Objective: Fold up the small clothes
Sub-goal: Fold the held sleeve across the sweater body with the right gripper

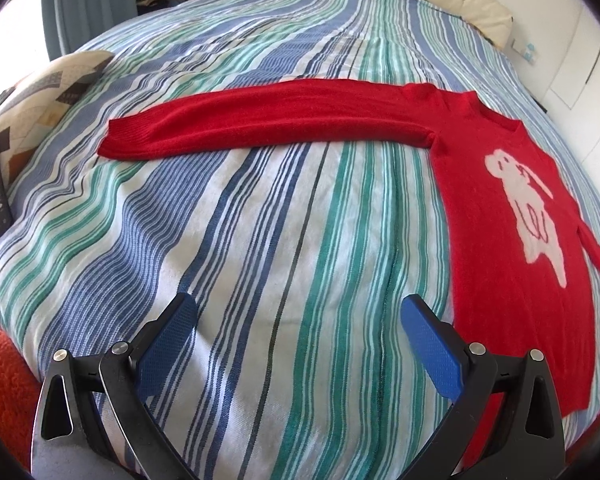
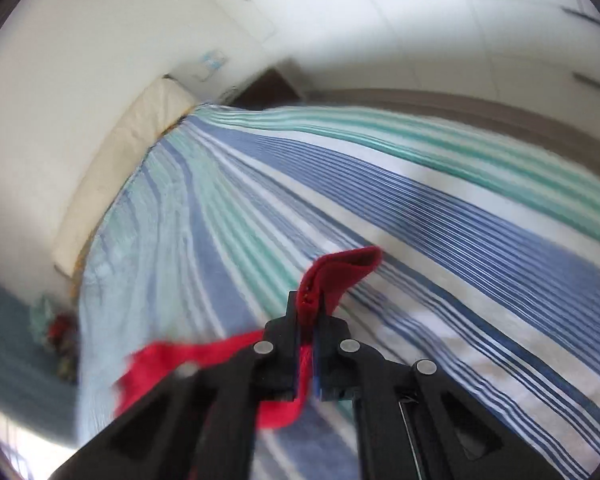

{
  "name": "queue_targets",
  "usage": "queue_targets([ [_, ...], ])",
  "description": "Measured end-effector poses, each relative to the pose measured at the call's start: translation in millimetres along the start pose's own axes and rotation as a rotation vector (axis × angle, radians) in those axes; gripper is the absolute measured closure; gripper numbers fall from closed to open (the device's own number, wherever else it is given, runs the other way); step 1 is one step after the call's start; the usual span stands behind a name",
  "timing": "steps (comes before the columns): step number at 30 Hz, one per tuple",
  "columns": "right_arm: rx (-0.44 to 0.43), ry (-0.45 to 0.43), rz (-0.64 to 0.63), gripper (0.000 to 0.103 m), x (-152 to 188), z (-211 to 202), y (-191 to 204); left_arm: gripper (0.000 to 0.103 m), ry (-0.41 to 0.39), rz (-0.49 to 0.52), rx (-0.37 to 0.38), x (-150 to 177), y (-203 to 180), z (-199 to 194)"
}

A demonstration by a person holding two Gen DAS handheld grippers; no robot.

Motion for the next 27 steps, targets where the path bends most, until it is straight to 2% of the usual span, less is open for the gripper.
queue_targets([
  [3, -0.203, 0.003, -0.172, 0.098, -5.7, -20.7, 102.4, 0.001, 0.002, 0.017, 0.01, 0.3, -7.1, 3.2],
  [5, -0.337, 0.032, -0.287, 0.098, 5.5, -30.4, 173.2, 0.001, -0.004, 0.032, 0.017, 0.5, -11.4, 2.3],
  [8, -0.509, 0.121, -0.436, 0.098, 51.5, -35.0, 267.4, 0.001, -0.015, 0.053, 0.019, 1.0, -14.4, -1.2],
  [11, -0.683, 0.273, -0.485, 0.095, 114.1, -21.3, 333.0, 0.001, -0.014, 0.045, 0.02, 0.3, -11.9, -2.1],
  [12, -0.719, 0.351, -0.491, 0.079, 135.8, -12.2, 348.0, 0.001, -0.013, 0.039, 0.02, 0.1, -10.7, -2.1],
  [13, -0.718, 0.42, -0.496, 0.044, 156.6, -2.9, 356.5, 0.001, -0.013, 0.032, 0.02, -0.1, -8.9, -2.6],
  [14, -0.713, 0.457, -0.492, 0.032, 173.1, 4.3, 359.7, 0.001, -0.014, 0.026, 0.021, -0.3, -7.6, -3.5],
  [16, -0.727, 0.469, -0.469, 0.031, 189.6, 9.3, 357.9, 0.001, -0.017, 0.013, 0.028, -0.7, -5.1, -5.8],
  [19, -0.701, 0.457, -0.454, 0.031, 188.3, 9.9, 335.0, 0.001, -0.015, -0.001, 0.037, -1.9, -4.0, -5.1],
  [23, -0.586, 0.438, -0.5, 0.031, 175.8, 12.9, 295.9, 0.001, -0.006, 0.009, 0.036, -1.9, -8.5, -0.3],
  [27, -0.436, 0.429, -0.571, 0.031, 180.5, 7.0, 224.3, 0.001, -0.014, 0.05, 0.028, -0.2, -15.1, -2.2],
])
Point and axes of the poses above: each gripper's, at about its wrist camera, not at the fingertips, and z roughly the way its jaws point, y to its left, x to its underside, the point moved 2 cm from there along z, roughly the way its jaws point, and after that the axes turned 11 degrees about -y, right-handed, at the moved point
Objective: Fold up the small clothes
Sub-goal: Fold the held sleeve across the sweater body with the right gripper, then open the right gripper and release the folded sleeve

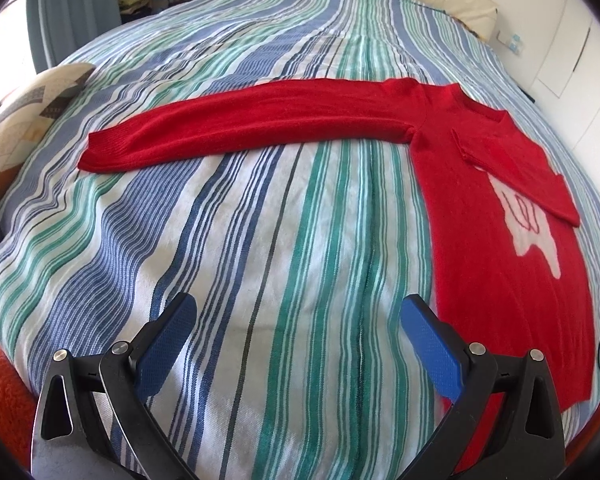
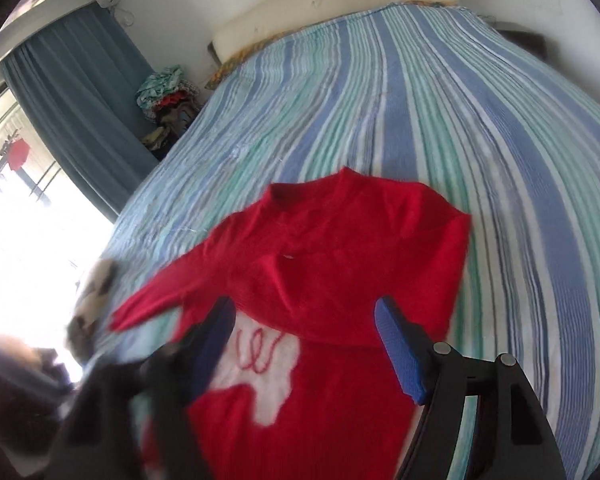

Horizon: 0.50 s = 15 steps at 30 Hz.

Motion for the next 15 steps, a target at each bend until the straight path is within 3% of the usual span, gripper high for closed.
queue_targets([
  [3, 0.098, 0.039, 0.032, 0.031, 42.9, -14.6, -40.6, 0.001, -0.002, 0.025, -0.005, 1.0, -3.3, -0.5],
  [7, 0.2, 0.027, 0.082, 0.031, 87.7, -38.2, -79.0, 0.001, 0.002, 0.049, -0.014, 2.7, -6.3, 1.4],
  [15, 0.352, -0.041, 0.127, 0.031, 121.9, -71.4, -113.3, 0.001, -0.009, 0.077, -0.024, 3.9, -9.5, -0.5],
])
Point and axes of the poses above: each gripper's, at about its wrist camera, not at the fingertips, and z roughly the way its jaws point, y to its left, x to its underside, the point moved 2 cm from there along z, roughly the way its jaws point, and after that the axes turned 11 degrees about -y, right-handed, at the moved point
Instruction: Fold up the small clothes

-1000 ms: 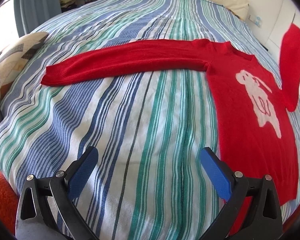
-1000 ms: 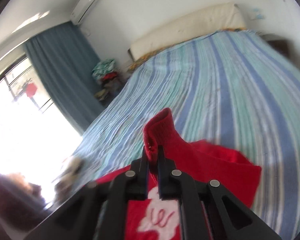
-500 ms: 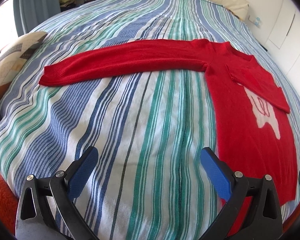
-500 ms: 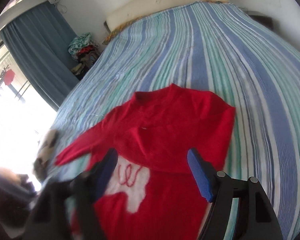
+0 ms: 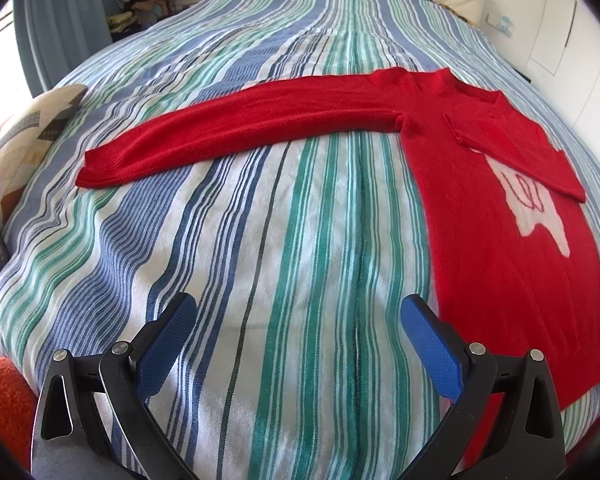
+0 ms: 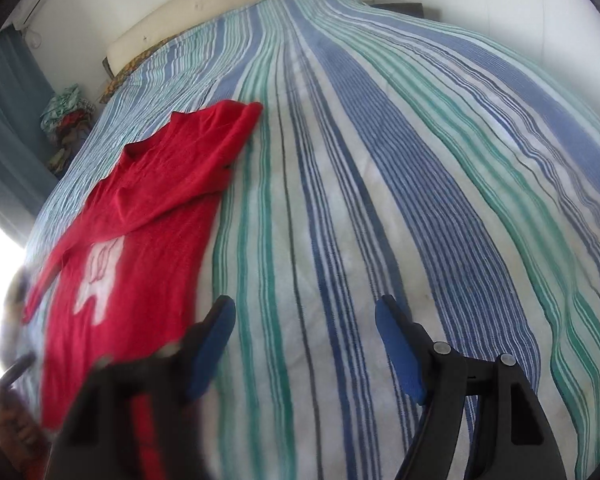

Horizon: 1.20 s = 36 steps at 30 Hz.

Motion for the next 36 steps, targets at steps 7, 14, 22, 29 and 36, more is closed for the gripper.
queue_targets([
  [7, 0.043, 0.005, 0.057, 0.029, 21.6, 2.6, -15.5, 0.001, 0.012, -0.009, -0.001, 0.7, 2.4, 2.8],
  [14, 0.035, 0.005, 0.089, 0.026, 26.6, 2.4, -17.6, 0.001, 0.022, -0.002, -0.001, 2.2, 0.3, 4.1],
  [22, 0.039, 0.007, 0.034, 0.016, 33.0, 8.7, -8.0, 0.001, 0.05, 0.006, -0.005, 5.2, -2.3, 10.5],
  [29, 0.042, 0.006, -0.01, 0.011, 35.5, 12.6, -1.8, 0.001, 0.077, 0.013, -0.013, 7.5, -4.3, 17.0],
  [36, 0.04, 0.003, -0.018, 0.009, 36.3, 14.9, 1.8, 0.001, 0.088, 0.014, -0.015, 8.4, -4.3, 19.6],
])
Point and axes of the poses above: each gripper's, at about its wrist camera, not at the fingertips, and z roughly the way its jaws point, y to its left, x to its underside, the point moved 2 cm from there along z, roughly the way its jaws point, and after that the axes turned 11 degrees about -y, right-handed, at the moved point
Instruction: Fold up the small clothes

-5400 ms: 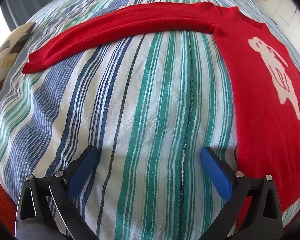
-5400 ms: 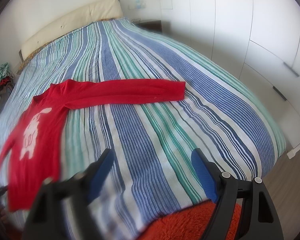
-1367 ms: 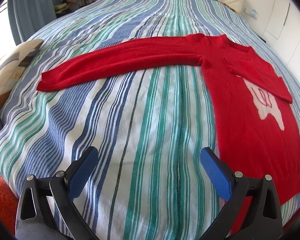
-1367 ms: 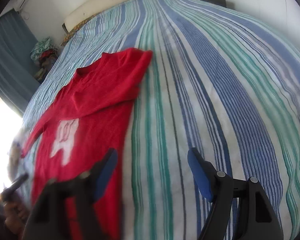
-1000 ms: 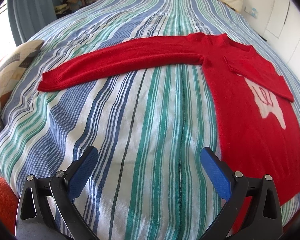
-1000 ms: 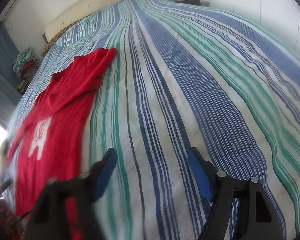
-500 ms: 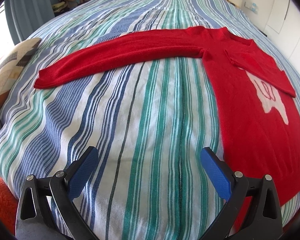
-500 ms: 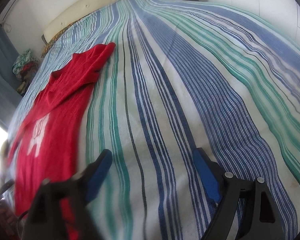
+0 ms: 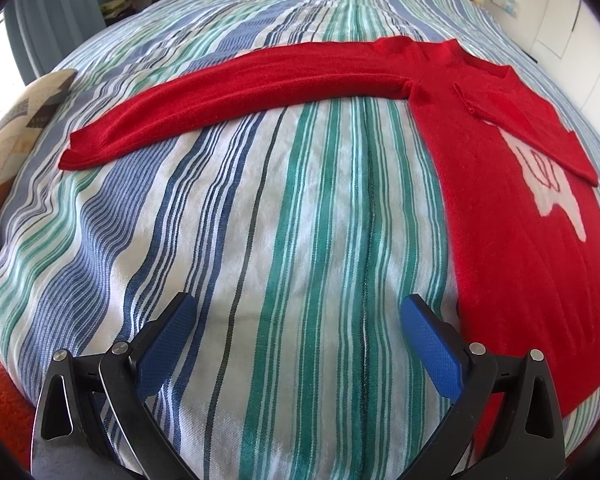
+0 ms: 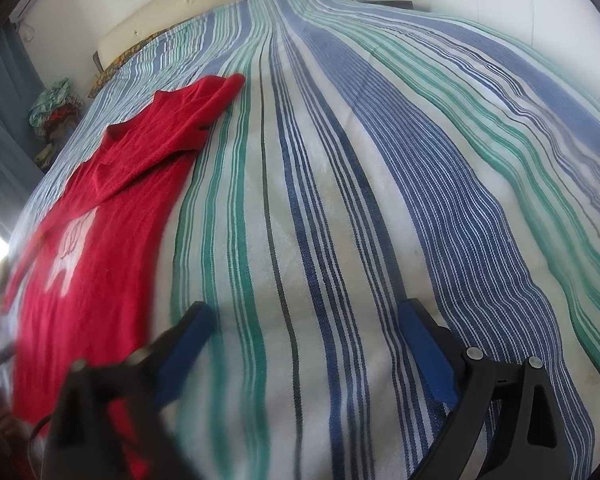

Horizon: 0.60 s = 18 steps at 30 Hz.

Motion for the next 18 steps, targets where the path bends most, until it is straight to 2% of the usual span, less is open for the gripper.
queue_targets([
  [18, 0.002, 0.0, 0.0, 0.008, 0.3, 0.6, 0.3, 0.001, 0.005, -0.001, -0.003, -0.6, -0.2, 2.1],
])
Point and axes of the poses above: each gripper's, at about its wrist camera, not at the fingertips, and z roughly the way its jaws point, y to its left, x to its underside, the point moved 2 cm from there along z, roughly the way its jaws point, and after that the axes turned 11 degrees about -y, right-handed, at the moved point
